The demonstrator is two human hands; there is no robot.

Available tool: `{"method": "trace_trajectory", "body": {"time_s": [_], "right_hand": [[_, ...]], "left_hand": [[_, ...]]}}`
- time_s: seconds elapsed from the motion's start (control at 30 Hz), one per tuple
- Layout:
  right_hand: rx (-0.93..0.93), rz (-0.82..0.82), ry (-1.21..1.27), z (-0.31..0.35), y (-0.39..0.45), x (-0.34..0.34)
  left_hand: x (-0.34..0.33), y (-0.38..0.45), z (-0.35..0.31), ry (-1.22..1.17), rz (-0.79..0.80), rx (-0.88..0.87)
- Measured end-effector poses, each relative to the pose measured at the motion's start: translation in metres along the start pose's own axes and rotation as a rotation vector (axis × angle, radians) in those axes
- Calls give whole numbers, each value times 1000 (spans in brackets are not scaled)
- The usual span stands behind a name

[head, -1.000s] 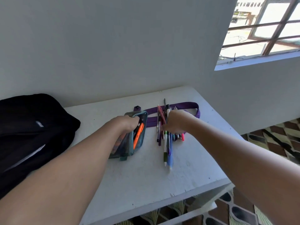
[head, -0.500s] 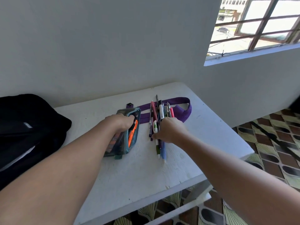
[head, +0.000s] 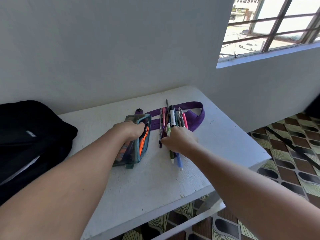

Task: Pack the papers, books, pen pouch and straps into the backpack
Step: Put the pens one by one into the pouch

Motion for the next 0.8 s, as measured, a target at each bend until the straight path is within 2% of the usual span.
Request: {"method": "trace_trajectory", "body": {"time_s": [0.17,0.3,0.43,0.57,0.67,0.73,0.8], "right_hand": [[4,42,-34,7,-1,-3],[-36,49,125,9,1,7],[-27,15,414,20,6,18],[-61,26,906,39,12,9],[-109,54,1147,57,14,-5],[-77,52,1076,71,14,-14],[-6,70,905,84,11,-18]], "left_hand": [[1,-1,2,-10,10,-7],[2,-3,1,-14,12,-2],[5,-4,3,-22,-4,-1],[9,0,9,-79,10,-15],[10,0,15,-284,48,-12],[12,-3,20,-465,66,23],[14,-2,28,-584,82,58]]}}
Point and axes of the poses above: each hand's wrist, its own y-axis towards the middle knuckle, its own x-axis out of the back of the hand, z = x × y, the point moved 5 cm from there along y, towards the middle knuckle, and after that the axes turned 9 degrees about -y, right-handed, at the moved point
